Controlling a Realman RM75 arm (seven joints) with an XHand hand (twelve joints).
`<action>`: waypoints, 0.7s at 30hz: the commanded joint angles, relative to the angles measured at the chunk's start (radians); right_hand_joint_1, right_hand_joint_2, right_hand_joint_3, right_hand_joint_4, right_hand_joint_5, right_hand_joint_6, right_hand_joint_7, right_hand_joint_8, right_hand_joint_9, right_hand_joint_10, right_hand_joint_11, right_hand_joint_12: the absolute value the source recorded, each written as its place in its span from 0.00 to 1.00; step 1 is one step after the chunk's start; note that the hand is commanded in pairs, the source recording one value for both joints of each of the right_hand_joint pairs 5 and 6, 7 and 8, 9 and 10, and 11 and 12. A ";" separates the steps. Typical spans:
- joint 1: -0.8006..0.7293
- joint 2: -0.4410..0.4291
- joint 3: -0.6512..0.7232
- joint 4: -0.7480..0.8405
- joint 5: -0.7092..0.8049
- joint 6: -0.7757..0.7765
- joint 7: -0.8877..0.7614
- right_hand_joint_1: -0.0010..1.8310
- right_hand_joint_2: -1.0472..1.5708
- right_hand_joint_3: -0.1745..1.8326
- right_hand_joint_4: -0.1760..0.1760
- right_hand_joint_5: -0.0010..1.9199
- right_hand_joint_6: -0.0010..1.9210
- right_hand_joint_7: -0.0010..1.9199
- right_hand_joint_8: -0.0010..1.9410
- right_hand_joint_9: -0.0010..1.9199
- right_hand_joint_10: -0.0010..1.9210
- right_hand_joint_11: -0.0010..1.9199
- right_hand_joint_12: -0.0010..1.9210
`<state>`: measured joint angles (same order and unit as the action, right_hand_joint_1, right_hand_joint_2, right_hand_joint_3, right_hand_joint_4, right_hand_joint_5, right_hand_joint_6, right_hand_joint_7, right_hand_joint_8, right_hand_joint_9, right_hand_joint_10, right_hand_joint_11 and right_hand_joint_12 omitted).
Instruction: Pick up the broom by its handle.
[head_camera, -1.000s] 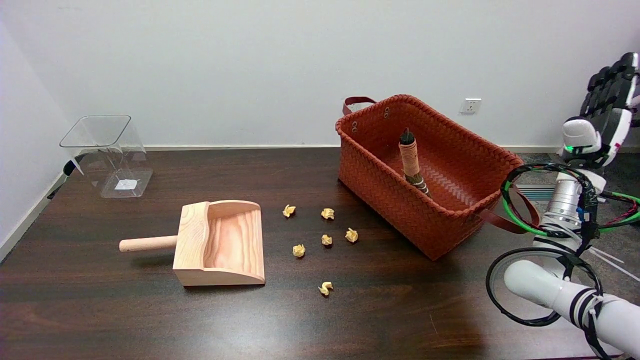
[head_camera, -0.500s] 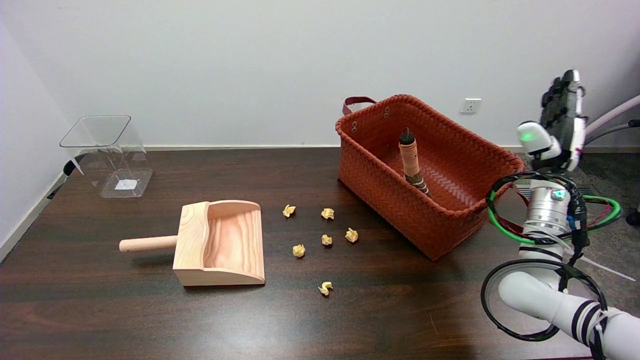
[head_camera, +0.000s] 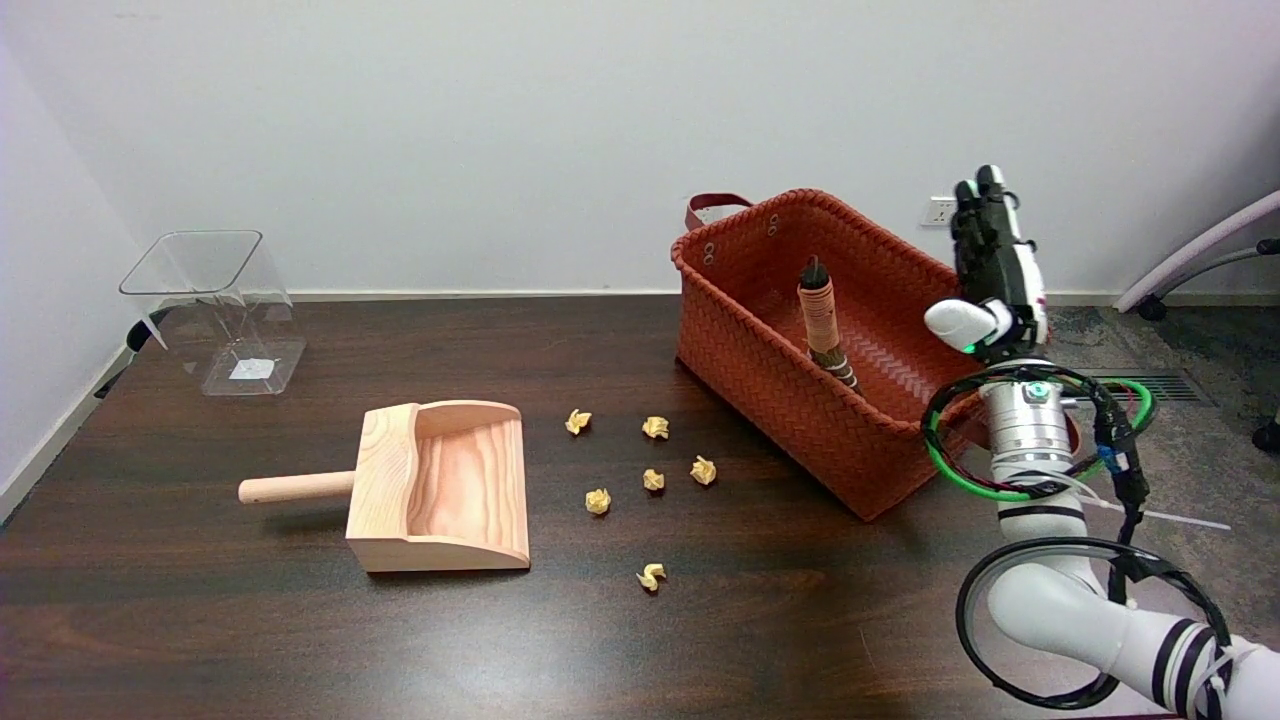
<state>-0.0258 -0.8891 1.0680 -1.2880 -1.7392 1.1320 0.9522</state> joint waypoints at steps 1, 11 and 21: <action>-0.142 0.034 0.284 -0.316 -0.051 -0.273 -0.251 0.50 0.14 0.43 0.50 0.00 0.00 0.04 0.04 0.00 0.00 0.00 0.00; -0.296 0.007 0.484 -0.498 -0.005 -0.452 -0.506 0.45 0.10 0.36 0.50 0.00 0.00 0.03 0.03 0.00 0.00 0.00 0.00; -0.287 -0.003 0.414 -0.428 0.032 -0.321 -0.504 0.47 0.11 0.36 0.50 0.00 0.00 0.01 0.01 0.00 0.00 0.00 0.00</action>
<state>-0.2227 -0.8773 1.4003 -1.6412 -1.7635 0.8252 0.6038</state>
